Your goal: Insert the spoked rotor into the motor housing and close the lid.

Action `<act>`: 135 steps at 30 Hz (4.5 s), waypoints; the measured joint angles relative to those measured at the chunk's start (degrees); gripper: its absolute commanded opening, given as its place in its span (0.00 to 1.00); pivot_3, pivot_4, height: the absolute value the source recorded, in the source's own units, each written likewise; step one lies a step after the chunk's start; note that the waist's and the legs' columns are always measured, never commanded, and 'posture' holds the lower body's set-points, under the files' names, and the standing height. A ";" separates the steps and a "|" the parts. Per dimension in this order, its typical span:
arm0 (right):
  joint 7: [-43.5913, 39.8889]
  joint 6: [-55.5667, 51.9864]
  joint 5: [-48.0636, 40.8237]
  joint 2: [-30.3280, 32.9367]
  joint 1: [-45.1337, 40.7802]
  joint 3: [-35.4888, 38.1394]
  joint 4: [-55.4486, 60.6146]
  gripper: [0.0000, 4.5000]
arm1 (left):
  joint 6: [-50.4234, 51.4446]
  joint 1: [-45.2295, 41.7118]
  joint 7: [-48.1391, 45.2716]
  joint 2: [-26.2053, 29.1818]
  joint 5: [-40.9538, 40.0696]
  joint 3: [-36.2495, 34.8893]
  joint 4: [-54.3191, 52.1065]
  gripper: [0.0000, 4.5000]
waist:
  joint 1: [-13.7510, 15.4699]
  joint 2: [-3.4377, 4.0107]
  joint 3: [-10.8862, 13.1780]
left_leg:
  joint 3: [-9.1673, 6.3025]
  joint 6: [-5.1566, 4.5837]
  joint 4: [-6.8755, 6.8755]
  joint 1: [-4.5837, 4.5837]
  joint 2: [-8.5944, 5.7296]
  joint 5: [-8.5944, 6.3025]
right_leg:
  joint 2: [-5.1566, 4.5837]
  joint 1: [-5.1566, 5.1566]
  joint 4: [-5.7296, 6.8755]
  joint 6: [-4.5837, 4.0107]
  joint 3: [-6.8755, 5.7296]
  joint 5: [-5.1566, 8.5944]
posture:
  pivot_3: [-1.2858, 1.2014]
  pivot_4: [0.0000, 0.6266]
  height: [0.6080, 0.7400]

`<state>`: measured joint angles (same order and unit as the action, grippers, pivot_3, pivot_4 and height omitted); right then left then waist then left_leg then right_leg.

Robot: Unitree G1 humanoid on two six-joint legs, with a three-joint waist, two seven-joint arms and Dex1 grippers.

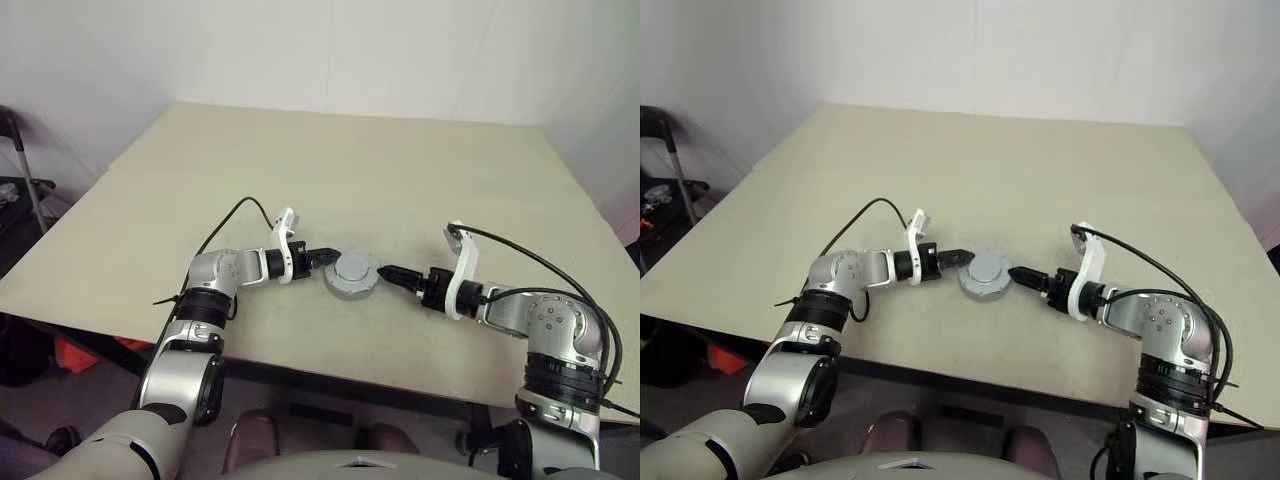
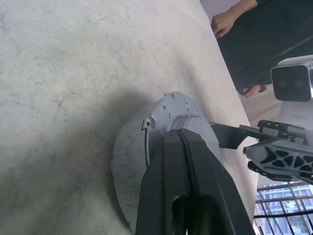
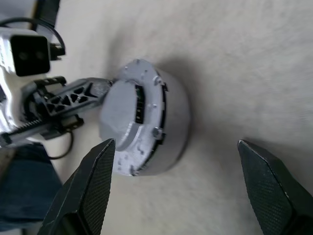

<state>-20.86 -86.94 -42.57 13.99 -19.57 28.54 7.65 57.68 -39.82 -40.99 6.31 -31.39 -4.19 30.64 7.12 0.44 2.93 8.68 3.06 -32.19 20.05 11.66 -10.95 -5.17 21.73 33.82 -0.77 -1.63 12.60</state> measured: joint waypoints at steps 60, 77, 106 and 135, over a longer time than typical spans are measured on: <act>27.78 8.77 -9.78 -20.41 -23.42 27.43 -19.11 0.48 | -5.10 -2.17 8.55 3.38 -6.84 -21.64 9.30 0.19 | 0.08 0.26 0.12 | -0.05 0.52 -0.08 1.14 0.02 0.32 | 0.10 1.51 0.96 0.17 -0.01 -0.16 | 0.52 0.00 1.00; 32.38 7.20 -20.53 -19.96 -25.08 19.58 -22.85 0.48 | 8.05 -1.06 13.21 1.79 -21.75 -30.56 6.40 1.00 | 0.21 0.24 0.12 | -0.08 0.53 -0.19 1.20 0.04 0.32 | 0.13 1.50 0.98 0.22 -0.01 -0.19 | 0.52 0.00 1.00; 34.83 11.13 -30.85 -17.83 -21.39 8.00 -22.15 0.48 | 8.22 -5.38 12.45 -3.06 -26.00 -29.21 9.93 0.50 | 0.39 0.21 0.13 | -0.15 0.54 -0.59 1.38 0.06 0.33 | 0.12 1.46 1.03 0.36 -0.02 -0.28 | 0.52 0.00 1.00; 22.22 33.87 -8.60 -8.22 -15.52 -5.94 -18.53 0.99 | -19.66 -2.40 22.93 8.46 -19.34 -37.31 16.91 0.50 | 0.74 0.12 0.15 | -0.22 0.52 -0.92 1.52 0.10 0.31 | 0.13 1.39 1.02 0.41 -0.06 -0.42 | 0.52 0.00 1.00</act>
<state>1.36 -53.07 -51.17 5.77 -35.09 22.59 -10.88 38.02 -42.22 -18.06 14.77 -50.74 -41.50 47.55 7.86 0.56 3.09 8.47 3.57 -33.11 21.57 11.76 -10.63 -5.05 23.12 34.84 -0.36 -1.69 12.18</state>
